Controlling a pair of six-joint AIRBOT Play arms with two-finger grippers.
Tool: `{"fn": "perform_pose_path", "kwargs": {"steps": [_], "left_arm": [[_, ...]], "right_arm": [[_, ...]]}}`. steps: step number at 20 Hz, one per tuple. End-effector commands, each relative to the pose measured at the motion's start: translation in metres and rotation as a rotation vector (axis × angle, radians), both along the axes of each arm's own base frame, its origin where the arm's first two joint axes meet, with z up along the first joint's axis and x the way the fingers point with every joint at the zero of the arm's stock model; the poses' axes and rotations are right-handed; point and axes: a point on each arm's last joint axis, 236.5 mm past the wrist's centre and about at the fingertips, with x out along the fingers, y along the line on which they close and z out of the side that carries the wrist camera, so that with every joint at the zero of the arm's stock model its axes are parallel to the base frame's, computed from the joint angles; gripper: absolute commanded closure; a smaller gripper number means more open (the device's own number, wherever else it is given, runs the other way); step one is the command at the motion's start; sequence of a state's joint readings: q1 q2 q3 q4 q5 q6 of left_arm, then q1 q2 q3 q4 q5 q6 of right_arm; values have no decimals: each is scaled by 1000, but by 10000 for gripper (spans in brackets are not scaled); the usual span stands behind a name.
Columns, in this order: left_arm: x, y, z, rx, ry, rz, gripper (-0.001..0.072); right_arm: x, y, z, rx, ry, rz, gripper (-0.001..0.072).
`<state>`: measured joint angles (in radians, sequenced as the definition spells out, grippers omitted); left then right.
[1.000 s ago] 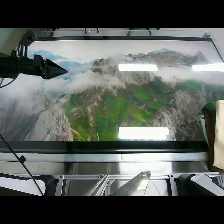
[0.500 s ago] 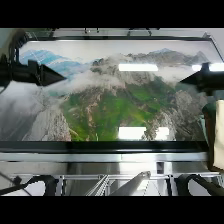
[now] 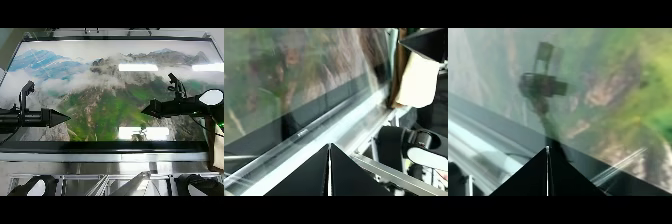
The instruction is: Fold the shirts.
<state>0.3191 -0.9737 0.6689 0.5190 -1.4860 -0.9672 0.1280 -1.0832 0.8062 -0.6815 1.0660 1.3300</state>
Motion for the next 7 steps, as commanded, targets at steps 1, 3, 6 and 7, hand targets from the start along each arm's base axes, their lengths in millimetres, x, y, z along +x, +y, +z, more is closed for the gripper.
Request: {"fn": "perform_pose_path", "kwargs": {"steps": [1,3,6,7], "left_arm": [[-4,8,0,22,-30,45,696],[-3,11,3,30,-46,57,695],[-3,12,5,33,-55,62,695],[-3,13,5,34,-55,62,695]], "right_arm": [[-3,10,1,37,1,7,692],[-3,10,1,37,2,6,692],[-3,10,1,37,2,6,692],[-3,10,1,37,2,6,692]]}}
